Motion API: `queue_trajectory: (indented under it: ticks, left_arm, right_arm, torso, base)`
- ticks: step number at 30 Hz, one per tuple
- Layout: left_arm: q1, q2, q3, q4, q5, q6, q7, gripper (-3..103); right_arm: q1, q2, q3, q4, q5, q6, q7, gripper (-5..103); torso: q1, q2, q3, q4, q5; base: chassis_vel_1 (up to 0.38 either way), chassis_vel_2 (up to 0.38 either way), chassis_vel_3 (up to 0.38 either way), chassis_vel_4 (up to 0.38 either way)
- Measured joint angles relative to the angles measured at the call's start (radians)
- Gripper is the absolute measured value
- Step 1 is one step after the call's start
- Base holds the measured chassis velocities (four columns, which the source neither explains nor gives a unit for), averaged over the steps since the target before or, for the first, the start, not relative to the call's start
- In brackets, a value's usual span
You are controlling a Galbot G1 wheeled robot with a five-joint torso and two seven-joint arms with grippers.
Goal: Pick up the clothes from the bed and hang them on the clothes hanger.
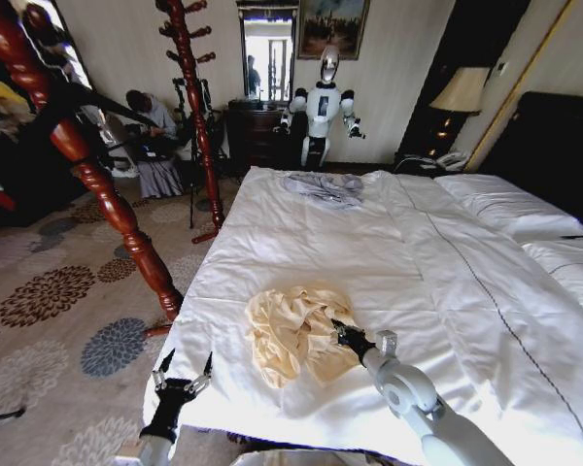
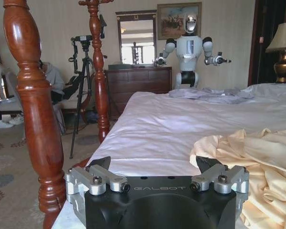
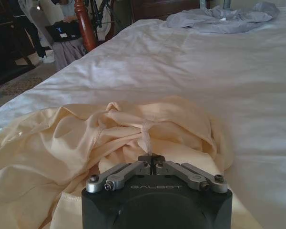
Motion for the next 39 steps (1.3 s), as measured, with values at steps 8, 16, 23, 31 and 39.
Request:
queue_trajectory:
  ticks: [8,16,23,31,39]
  left_arm:
    - [-0.016,0.05,0.136,-0.03,-0.06,0.066,-0.022,102]
    - [-0.091,0.164,0.278,-0.027,-0.18,0.141,-0.074,97]
    - [-0.262,0.208,0.417,0.009,-0.335,0.202,-0.118,93]
    - [-0.396,0.247,0.531,0.033,-0.486,0.247,-0.15,86]
    - [-0.439,0.242,0.614,0.032,-0.569,0.273,-0.186,75]
  right_arm:
    - [-0.021,-0.01,0.045,0.02,0.0,0.013,0.009,0]
    - [-0.06,-0.025,0.073,0.029,-0.006,0.007,0.018,0]
    - [-0.093,-0.03,0.09,0.043,-0.015,-0.005,0.035,0]
    - [-0.09,-0.03,0.094,0.048,-0.025,-0.005,0.052,0]
    - [-0.083,-0.035,0.099,0.036,-0.023,-0.005,0.057,0]
  torso:
    - [0.0,0.0,0.0,0.0001,0.0]
    - [0.0,0.0,0.0,-0.0001,0.0]
    - [0.0,0.0,0.0,0.0,-0.0001]
    - [0.0,0.0,0.0,0.0,0.0]
    - [0.0,0.0,0.0,0.0002,0.0001]
  base:
    - [0.0,0.0,0.0,0.0]
    - [0.0,0.0,0.0,0.0]
    - [0.0,0.0,0.0,0.0]
    - [0.0,0.0,0.0,0.0]
    - [0.0,0.0,0.0,0.0]
